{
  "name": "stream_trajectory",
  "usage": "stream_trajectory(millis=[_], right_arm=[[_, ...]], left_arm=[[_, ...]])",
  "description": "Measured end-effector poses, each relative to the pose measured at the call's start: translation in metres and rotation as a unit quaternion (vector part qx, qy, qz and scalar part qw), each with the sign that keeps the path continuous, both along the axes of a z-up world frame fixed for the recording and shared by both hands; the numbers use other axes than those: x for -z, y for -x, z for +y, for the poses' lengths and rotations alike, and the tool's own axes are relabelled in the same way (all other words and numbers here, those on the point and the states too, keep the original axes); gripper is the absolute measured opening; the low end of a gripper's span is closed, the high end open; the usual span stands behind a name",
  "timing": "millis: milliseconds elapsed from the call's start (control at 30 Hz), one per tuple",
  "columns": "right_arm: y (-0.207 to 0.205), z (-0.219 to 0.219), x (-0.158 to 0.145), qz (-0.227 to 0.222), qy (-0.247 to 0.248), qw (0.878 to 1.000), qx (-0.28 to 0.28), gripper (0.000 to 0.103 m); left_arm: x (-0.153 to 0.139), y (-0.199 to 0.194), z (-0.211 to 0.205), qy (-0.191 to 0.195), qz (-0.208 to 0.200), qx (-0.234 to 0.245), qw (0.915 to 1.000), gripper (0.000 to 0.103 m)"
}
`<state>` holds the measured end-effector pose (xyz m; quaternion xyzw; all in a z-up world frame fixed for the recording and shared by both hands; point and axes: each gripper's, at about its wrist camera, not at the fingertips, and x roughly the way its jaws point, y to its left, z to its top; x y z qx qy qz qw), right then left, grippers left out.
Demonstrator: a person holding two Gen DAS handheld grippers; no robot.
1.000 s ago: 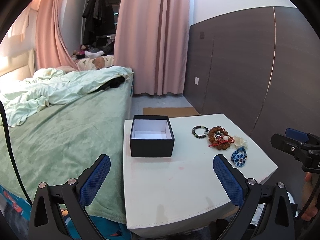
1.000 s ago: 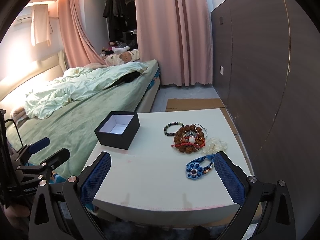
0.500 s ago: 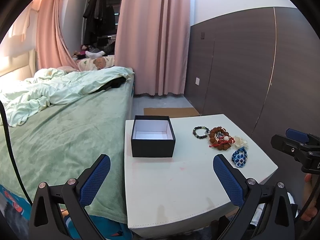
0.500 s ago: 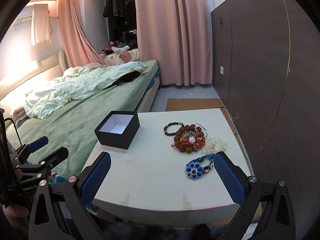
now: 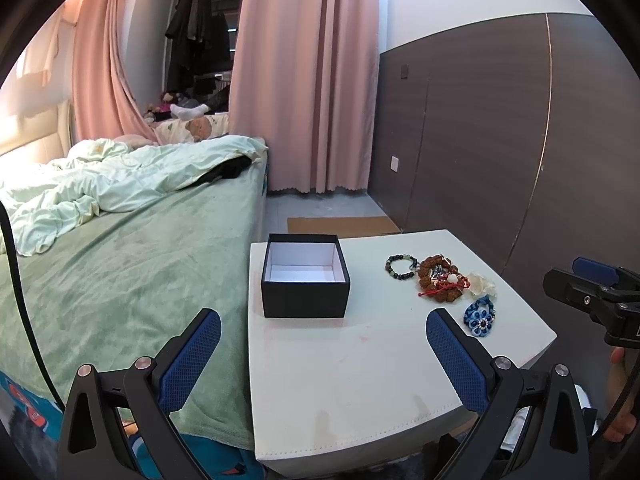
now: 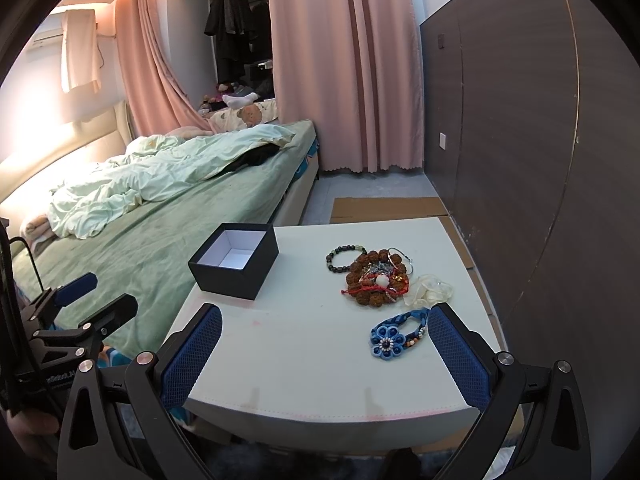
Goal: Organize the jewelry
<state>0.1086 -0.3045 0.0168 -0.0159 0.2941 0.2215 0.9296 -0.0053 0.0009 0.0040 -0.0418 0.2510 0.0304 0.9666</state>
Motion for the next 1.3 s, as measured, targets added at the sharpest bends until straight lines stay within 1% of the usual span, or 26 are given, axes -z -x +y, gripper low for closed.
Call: stream_trajectory(millis=[267, 433, 633, 767, 867, 933, 1000, 1100, 1167, 1233, 1300], right_arm=[[-0.002, -0.003, -0.002, 0.002, -0.003, 1.000, 0.002, 0.103], [-0.012, -0.011, -0.004, 0.012, -0.021, 1.000, 0.004, 0.103], [-0.032, -0.024, -0.002, 0.043, -0.046, 0.998, 0.030, 0.103], [-0.047, -0.036, 0.003, 0.069, -0.062, 0.994, 0.053, 0.103], [-0.061, -0.049, 0.013, 0.107, -0.090, 0.988, 0.073, 0.096], [-0.070, -0.059, 0.023, 0.137, -0.112, 0.980, 0.086, 0.084], [-0.080, -0.068, 0.032, 0.164, -0.126, 0.973, 0.102, 0.078], [-0.092, -0.078, 0.046, 0.198, -0.147, 0.961, 0.129, 0.075], [-0.098, -0.086, 0.051, 0.208, -0.160, 0.955, 0.139, 0.071], [-0.104, -0.092, 0.055, 0.218, -0.174, 0.948, 0.150, 0.068], [-0.110, -0.097, 0.060, 0.227, -0.186, 0.942, 0.160, 0.067]], left_arm=[[-0.001, -0.004, -0.001, -0.002, 0.001, 0.001, 1.0000, 0.103], [-0.004, -0.014, -0.004, 0.011, 0.007, 0.007, 0.9999, 0.103], [-0.011, -0.033, -0.017, 0.008, 0.003, 0.032, 0.9994, 0.103], [-0.008, -0.045, -0.025, 0.016, 0.012, 0.055, 0.9983, 0.102], [-0.005, -0.058, -0.032, 0.014, 0.027, 0.072, 0.9970, 0.101], [-0.003, -0.067, -0.037, 0.013, 0.039, 0.084, 0.9956, 0.098], [0.000, -0.076, -0.041, 0.019, 0.050, 0.095, 0.9940, 0.097], [0.005, -0.088, -0.050, 0.028, 0.065, 0.114, 0.9909, 0.095], [0.008, -0.093, -0.057, 0.028, 0.071, 0.125, 0.9891, 0.091], [0.014, -0.101, -0.065, 0.030, 0.083, 0.141, 0.9862, 0.086], [0.020, -0.109, -0.072, 0.040, 0.097, 0.154, 0.9826, 0.084]])
